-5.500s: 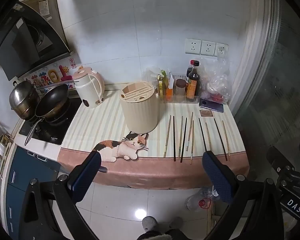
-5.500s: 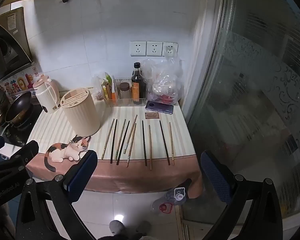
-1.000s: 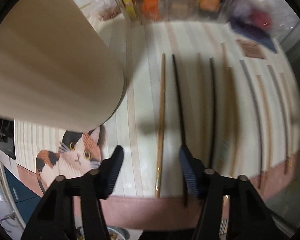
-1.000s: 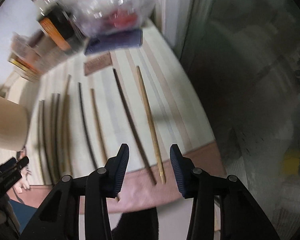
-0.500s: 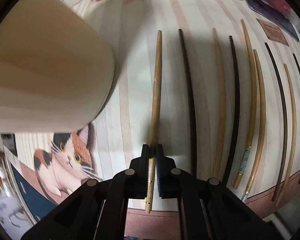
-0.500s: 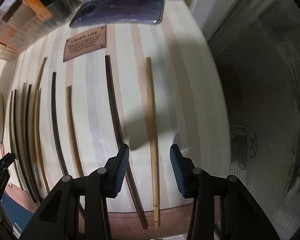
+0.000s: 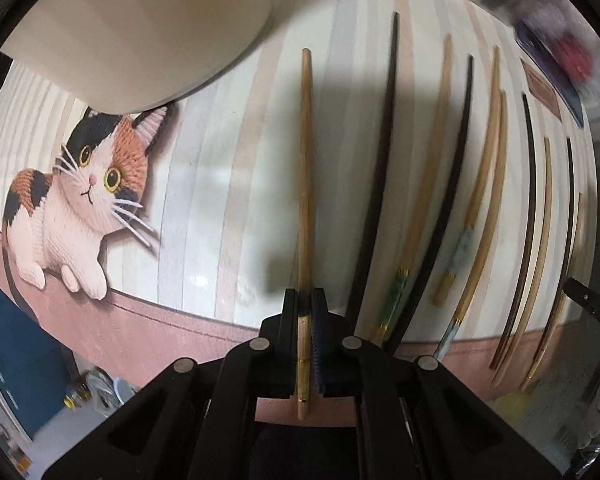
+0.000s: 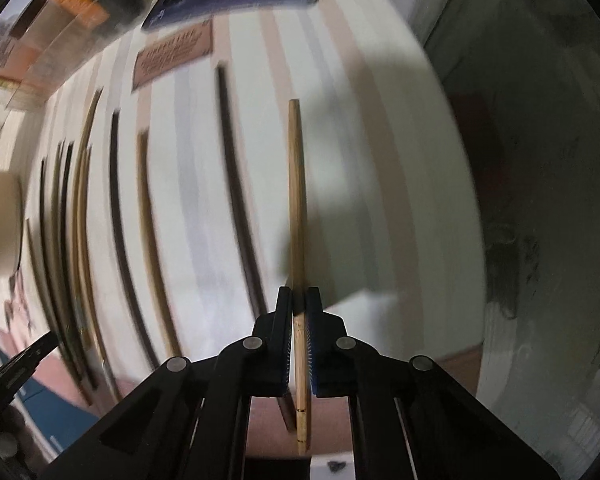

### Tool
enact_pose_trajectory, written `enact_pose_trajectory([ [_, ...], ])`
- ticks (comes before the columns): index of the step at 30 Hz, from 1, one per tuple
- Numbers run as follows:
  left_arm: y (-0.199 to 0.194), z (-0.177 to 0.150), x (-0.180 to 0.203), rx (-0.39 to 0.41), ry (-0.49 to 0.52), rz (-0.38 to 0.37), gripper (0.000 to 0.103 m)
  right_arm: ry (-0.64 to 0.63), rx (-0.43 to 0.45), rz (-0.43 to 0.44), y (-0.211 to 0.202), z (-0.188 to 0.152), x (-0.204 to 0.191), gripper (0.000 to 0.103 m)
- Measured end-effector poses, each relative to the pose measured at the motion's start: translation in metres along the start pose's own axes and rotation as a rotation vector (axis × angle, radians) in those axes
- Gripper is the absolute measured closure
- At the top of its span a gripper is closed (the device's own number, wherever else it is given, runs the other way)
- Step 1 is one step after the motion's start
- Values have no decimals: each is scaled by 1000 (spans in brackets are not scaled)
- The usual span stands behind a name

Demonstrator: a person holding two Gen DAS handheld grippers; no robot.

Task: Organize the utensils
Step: 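Lift both held chopsticks upright and carry them over the beige holder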

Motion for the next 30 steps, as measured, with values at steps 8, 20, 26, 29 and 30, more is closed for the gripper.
enact_pose_trajectory([
  [8, 6, 6, 24, 20, 90, 58, 94, -36, -62, -56, 8, -25, 2, 95],
  [20, 18, 1, 29, 42, 98, 54, 98, -75, -80, -135, 5, -28, -28, 90],
  [26, 11, -21, 23, 118, 133, 119, 99, 3, -9, -123, -3, -32, -29, 96],
  [29, -3, -38, 19, 168, 143, 131, 99, 30, 34, -108, -19, -36, -26, 96],
  [30, -9, -44, 18, 191, 146, 134, 99, 29, 51, -111, -25, -39, -29, 96],
])
Point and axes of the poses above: each gripper's, at about its wrist camera, not at the fingertips, and y roughly the way its jaws point, x to its right, z to its top, the point moved 7 cm from there along y, roughly the way its jaws point, and after that the axes turned 1 degree about -x, right-handed, at the moved point
